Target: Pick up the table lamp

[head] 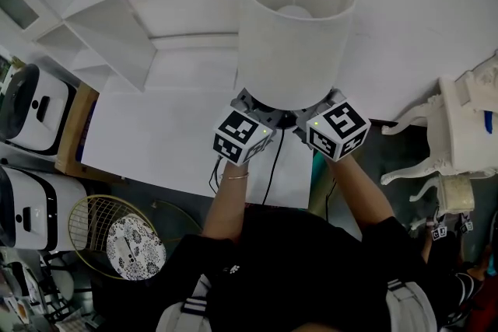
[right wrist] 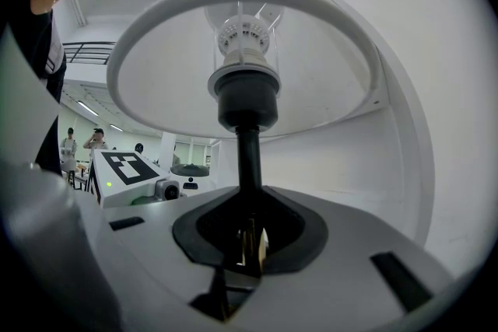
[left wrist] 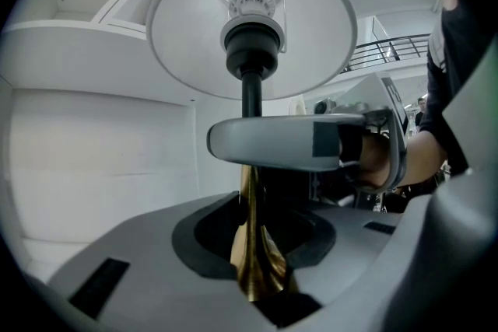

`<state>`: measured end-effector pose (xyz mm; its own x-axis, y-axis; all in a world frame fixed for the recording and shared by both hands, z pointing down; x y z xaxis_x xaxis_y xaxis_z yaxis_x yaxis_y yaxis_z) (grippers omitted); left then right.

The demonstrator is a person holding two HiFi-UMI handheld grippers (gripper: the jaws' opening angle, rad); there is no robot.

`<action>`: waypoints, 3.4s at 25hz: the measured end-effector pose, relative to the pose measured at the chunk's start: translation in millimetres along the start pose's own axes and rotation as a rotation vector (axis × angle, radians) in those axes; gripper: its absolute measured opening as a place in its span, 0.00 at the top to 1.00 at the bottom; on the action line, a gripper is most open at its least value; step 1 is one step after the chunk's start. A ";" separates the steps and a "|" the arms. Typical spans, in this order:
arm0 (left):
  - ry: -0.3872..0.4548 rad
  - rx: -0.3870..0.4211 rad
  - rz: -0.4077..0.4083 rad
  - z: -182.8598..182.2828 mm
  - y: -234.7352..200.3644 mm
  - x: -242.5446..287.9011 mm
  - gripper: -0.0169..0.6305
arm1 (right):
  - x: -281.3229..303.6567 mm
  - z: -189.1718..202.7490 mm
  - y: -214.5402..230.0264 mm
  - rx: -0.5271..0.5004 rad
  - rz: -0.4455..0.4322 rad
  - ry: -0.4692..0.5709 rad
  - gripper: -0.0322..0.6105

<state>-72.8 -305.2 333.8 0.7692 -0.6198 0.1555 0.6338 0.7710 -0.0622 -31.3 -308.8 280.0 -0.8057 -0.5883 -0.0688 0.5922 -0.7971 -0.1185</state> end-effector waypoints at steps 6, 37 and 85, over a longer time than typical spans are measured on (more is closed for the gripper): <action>-0.005 0.006 -0.006 -0.7 0.4 -1.6 0.81 | -0.3 -0.8 -1.4 0.001 -0.004 0.006 0.85; -0.018 -0.004 0.003 3.3 -6.6 4.4 0.81 | 6.4 6.1 4.1 -0.003 -0.014 -0.024 0.85; -0.024 0.008 0.012 0.2 -4.7 -1.2 0.81 | 6.5 2.6 -2.5 -0.018 -0.020 -0.030 0.85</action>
<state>-76.8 -308.1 334.1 0.7744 -0.6072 0.1781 0.6240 0.7794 -0.0562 -38.0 -311.0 282.4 -0.8166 -0.5760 -0.0367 0.5750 -0.8065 -0.1375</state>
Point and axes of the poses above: the fingertips, and each gripper's own axes: x forward along the fingers, y to its right, z out of its underside, the point moved 5 cm from there along -x, backward along the fingers, and after that the axes turned 7 degrees about -x, right-handed, at the moved point
